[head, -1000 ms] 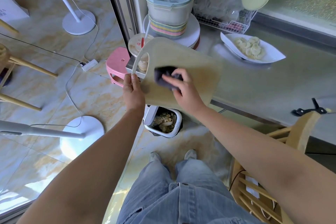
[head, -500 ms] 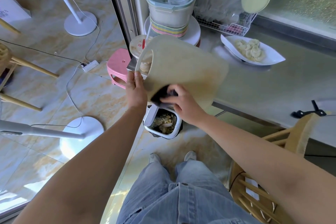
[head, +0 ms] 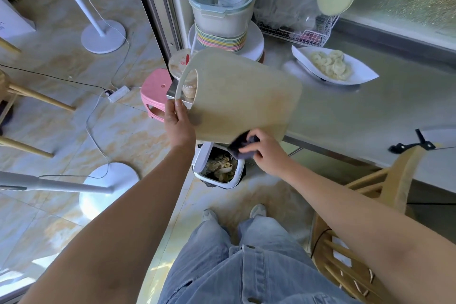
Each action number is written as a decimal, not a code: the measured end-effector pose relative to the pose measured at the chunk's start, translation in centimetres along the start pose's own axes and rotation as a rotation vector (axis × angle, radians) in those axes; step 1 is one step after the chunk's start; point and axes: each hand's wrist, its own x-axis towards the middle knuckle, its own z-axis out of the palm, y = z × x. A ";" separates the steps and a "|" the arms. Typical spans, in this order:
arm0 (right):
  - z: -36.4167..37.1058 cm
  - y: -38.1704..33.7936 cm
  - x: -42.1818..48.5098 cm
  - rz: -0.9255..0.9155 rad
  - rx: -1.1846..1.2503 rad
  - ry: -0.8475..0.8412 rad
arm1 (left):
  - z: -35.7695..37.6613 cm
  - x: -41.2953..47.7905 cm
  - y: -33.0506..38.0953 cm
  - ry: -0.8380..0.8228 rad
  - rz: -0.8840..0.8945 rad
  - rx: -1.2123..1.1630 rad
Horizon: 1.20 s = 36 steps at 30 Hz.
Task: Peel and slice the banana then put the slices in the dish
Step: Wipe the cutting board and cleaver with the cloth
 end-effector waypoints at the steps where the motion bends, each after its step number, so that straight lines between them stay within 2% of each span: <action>1: -0.3 0.4 -0.6 0.023 0.019 0.009 | -0.1 0.1 0.0 0.003 -0.005 -0.004; 2: -0.8 0.5 -0.9 0.050 0.056 0.083 | -0.1 0.1 0.1 0.006 -0.007 -0.007; 6: -4.3 -0.1 1.1 0.200 0.190 0.637 | 0.4 -0.1 0.1 0.014 0.002 0.025; 8: -5.5 0.3 2.6 0.275 0.215 0.760 | 0.8 -0.4 0.0 0.004 -0.001 0.028; 11: -4.5 0.7 3.0 0.226 0.166 0.684 | 1.1 -0.6 -0.1 0.025 -0.024 0.026; 15: -1.4 -0.7 0.4 0.092 0.181 0.204 | 0.6 0.0 -0.4 0.075 -0.050 0.031; 16: -1.4 -1.0 -0.1 0.100 0.197 0.161 | 0.4 0.2 -0.5 0.075 -0.049 0.033; 17: -1.8 -1.3 -0.3 0.126 0.240 0.199 | 0.2 0.3 -0.6 0.073 -0.052 0.032; 20: -4.2 -2.3 1.4 0.193 0.324 0.608 | 0.1 0.2 -0.6 0.071 -0.066 0.024; 22: -5.7 -2.5 3.7 0.234 0.354 0.751 | 0.5 -0.1 -0.4 0.054 -0.067 0.027; 24: -6.1 -3.0 5.7 0.253 0.358 0.772 | 0.9 -0.6 -0.3 0.026 -0.068 0.038; 26: -5.0 -3.5 6.7 0.147 0.274 0.730 | 1.1 -1.0 -0.3 0.013 -0.073 0.045; 28: -3.5 -4.3 6.3 0.028 0.180 0.563 | 0.9 -0.9 -0.5 0.005 -0.065 0.054; 30: -3.0 -4.7 5.4 -0.031 0.191 0.398 | 0.3 -0.6 -0.9 -0.014 -0.039 0.092; 31: -3.3 -5.0 5.1 -0.050 0.211 0.393 | -0.1 -0.5 -1.0 -0.029 -0.024 0.115; 34: -4.9 -6.0 6.7 -0.050 0.201 0.609 | -0.8 -0.2 -1.3 -0.075 0.014 0.184; 36: -5.6 -7.0 8.4 -0.080 0.149 0.657 | -0.6 -0.5 -1.1 -0.109 0.032 0.218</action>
